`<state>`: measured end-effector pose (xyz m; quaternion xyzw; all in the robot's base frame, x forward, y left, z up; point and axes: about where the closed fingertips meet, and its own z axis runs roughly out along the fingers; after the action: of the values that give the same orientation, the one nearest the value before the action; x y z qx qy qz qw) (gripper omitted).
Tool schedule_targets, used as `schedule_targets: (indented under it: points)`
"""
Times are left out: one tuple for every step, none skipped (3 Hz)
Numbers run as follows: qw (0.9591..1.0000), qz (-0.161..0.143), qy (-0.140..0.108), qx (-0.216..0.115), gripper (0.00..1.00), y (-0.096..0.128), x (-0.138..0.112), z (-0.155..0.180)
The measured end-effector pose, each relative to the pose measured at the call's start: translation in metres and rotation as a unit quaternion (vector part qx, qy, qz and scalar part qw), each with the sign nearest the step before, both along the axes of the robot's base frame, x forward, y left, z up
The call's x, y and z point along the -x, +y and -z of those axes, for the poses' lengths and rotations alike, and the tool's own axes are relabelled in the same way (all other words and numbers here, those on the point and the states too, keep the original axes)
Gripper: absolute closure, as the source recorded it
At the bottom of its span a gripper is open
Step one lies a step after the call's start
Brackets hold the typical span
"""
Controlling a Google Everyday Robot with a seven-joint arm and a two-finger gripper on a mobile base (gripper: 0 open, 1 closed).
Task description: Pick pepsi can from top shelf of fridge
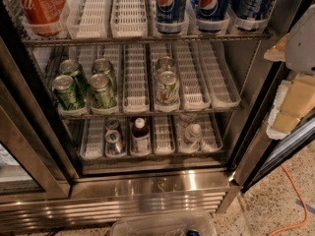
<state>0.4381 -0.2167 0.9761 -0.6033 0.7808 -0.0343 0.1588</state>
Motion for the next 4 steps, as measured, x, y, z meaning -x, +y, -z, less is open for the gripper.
schedule_targets:
  points:
    - [1.0000,0.000,0.000,0.000,0.00,0.000,0.000,0.000]
    - [0.9999,0.002,-0.006,-0.016,0.00,0.007,0.000,0.002]
    - [0.9979,0.009,-0.021,-0.061,0.00,0.027,0.000,0.005]
    - [0.9928,0.012,-0.040,-0.113,0.00,0.053,0.003,0.004]
